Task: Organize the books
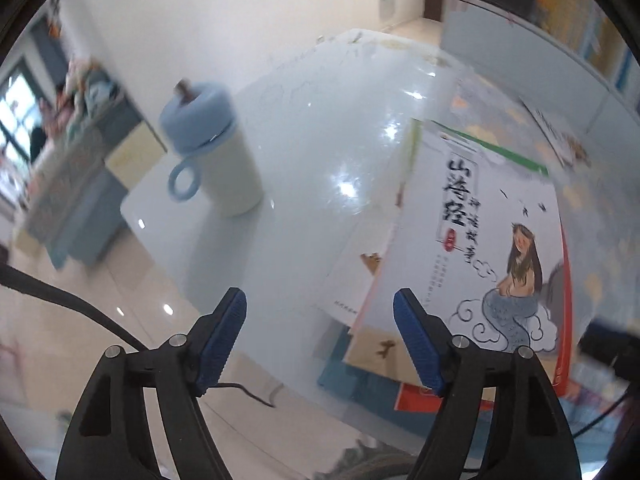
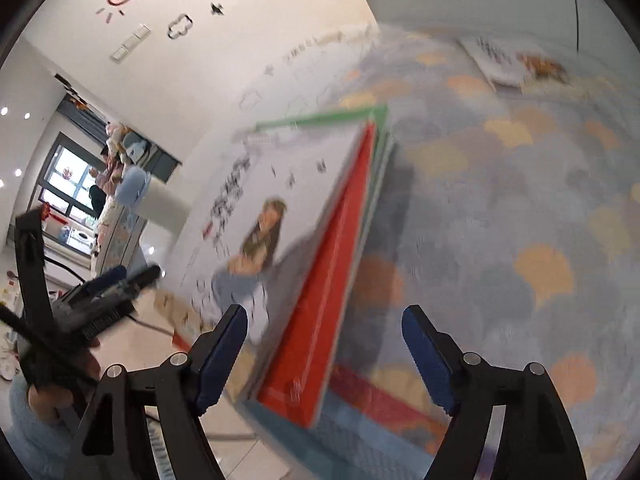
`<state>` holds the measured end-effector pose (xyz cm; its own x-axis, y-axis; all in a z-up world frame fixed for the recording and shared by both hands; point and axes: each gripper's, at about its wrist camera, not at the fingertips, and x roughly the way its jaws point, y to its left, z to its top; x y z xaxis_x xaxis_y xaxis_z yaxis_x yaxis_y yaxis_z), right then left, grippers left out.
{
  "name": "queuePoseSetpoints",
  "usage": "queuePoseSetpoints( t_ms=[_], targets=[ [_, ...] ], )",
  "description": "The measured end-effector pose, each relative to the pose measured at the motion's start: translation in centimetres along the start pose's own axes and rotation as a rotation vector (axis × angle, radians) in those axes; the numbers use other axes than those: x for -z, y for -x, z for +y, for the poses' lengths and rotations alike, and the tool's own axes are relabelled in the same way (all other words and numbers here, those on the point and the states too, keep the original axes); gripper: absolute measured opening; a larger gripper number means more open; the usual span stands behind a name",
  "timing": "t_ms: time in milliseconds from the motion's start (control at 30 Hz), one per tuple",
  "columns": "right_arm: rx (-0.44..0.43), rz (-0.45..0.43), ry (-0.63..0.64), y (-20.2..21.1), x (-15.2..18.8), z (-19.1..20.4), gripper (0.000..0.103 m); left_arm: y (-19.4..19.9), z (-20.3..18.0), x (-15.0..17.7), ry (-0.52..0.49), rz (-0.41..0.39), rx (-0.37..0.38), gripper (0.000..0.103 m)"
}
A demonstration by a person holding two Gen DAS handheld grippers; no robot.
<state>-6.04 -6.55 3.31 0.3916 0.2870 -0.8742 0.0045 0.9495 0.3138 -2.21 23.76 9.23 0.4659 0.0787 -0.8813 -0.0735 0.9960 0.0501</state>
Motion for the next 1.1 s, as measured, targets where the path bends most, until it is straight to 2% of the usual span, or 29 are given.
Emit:
queuePoseSetpoints(
  t_ms=[100,167,267,333,433,500,600,700,767,833,933,967,1000,1033,1100],
  targets=[
    [-0.045,0.122,-0.009,-1.4,0.6,0.1,0.078,-0.2,1.7,0.8,0.057,0.015,-0.016,0.075],
    [-0.062,0.163,0.059,-2.4,0.6,1.9,0.078,-0.4,2.2,1.3,0.085,0.036,-0.005,0.075],
    [-0.039,0.174,0.147,-3.1,0.6,4.5,0.080,-0.6,2.9,2.3,0.142,0.087,0.049,0.075],
    [-0.053,0.180,0.146,-3.8,-0.1,5.6,0.080,-0.8,3.1,2.6,0.154,0.101,0.068,0.075],
    [-0.084,0.176,0.064,-4.9,-1.9,6.2,0.080,-1.4,2.5,2.9,0.119,0.119,0.055,0.075],
    [-0.095,0.165,-0.003,-5.5,-2.9,6.0,0.080,-1.7,1.7,2.8,0.081,0.130,0.078,0.075],
    [-0.105,0.163,-0.041,-5.8,-3.6,5.8,0.080,-1.2,0.3,2.9,0.045,0.105,0.110,0.075],
    [-0.069,0.136,0.018,-4.7,-3.3,5.9,0.080,0.0,0.3,2.2,0.059,0.065,0.093,0.074],
    [-0.006,0.068,0.051,-2.4,-2.9,5.1,0.080,1.7,-0.1,1.0,0.040,0.042,0.123,0.074],
    [0.040,0.002,0.052,-0.2,-2.8,3.8,0.080,4.1,-1.4,-0.8,-0.015,-0.016,0.157,0.074],
    [0.085,-0.131,0.035,5.7,-3.6,1.6,0.080,8.6,-4.5,-3.3,-0.060,-0.195,0.153,0.074],
    [0.055,-0.200,0.033,8.9,-4.3,1.1,0.080,10.2,-6.1,-4.6,-0.067,-0.244,0.202,0.078],
    [0.029,-0.249,0.036,10.8,-4.6,1.0,0.083,11.2,-7.6,-5.6,-0.073,-0.265,0.249,0.084],
    [-0.001,-0.346,0.049,14.2,-5.4,0.8,0.086,11.7,-8.6,-6.2,-0.081,-0.276,0.277,0.086],
    [-0.005,-0.508,0.088,18.7,-6.8,0.7,0.103,12.9,-12.7,-8.2,-0.134,-0.310,0.313,0.090]
  ],
)
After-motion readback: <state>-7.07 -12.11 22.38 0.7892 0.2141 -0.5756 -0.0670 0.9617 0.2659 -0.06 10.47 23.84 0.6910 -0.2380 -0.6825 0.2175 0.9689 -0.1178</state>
